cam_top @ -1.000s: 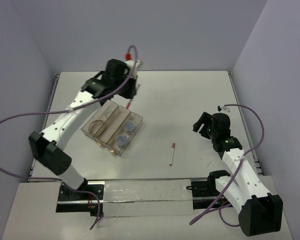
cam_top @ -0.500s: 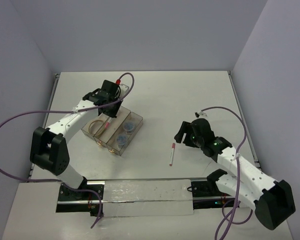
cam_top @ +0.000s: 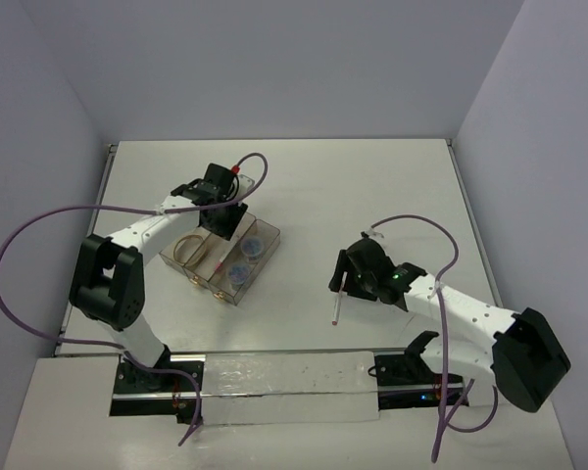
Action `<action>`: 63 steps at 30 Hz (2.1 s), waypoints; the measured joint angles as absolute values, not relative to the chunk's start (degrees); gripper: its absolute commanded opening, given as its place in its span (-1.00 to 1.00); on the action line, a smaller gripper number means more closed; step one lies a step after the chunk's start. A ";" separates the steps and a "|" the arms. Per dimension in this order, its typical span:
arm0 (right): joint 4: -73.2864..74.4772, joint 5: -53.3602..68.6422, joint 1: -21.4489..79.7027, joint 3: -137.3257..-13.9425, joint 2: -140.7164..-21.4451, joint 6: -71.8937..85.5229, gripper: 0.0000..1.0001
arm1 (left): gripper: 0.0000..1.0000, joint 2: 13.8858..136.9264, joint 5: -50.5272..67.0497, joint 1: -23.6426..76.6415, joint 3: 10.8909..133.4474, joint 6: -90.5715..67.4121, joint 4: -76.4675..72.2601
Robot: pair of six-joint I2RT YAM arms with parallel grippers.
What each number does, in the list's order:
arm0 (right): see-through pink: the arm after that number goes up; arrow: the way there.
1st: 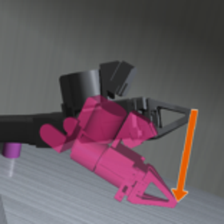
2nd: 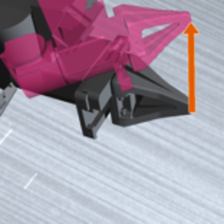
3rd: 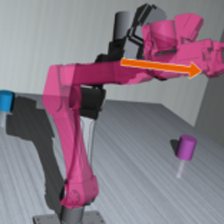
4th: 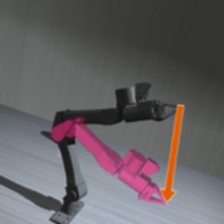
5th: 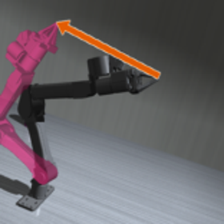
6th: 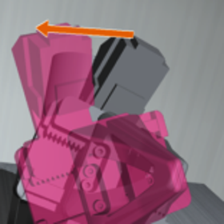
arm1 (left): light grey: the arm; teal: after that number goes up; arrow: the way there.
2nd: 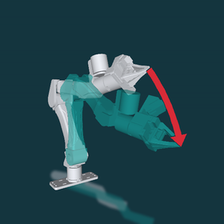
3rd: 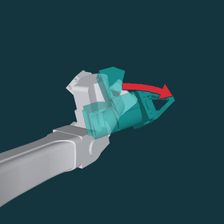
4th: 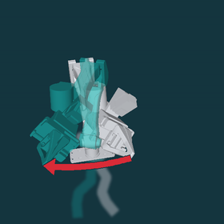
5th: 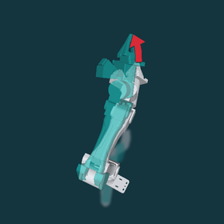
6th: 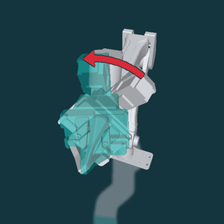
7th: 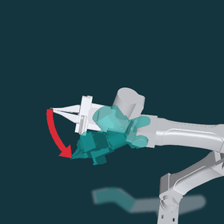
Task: Sort the stationery into containers
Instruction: Place the pen in the storage box, then pick up the pen from the center of the board, then place the pen in the storage box.
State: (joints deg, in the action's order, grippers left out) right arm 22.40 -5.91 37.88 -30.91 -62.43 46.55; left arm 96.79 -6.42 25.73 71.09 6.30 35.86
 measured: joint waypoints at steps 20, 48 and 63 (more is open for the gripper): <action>30.09 -12.58 44.79 -41.85 -83.44 47.13 -0.91 | 0.36 76.12 -1.86 23.14 77.95 4.04 40.82; 0.42 -10.07 48.91 -74.38 -87.52 59.13 -1.00 | 0.37 67.02 6.53 -2.29 73.90 2.04 44.75; -0.03 -12.62 52.38 -86.55 -112.64 72.97 -0.93 | 0.37 64.73 9.87 -8.54 70.96 1.50 44.31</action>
State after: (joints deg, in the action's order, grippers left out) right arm -0.03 -12.62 52.38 -86.55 -112.64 72.97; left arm 64.73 9.87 -8.54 70.96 1.50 44.31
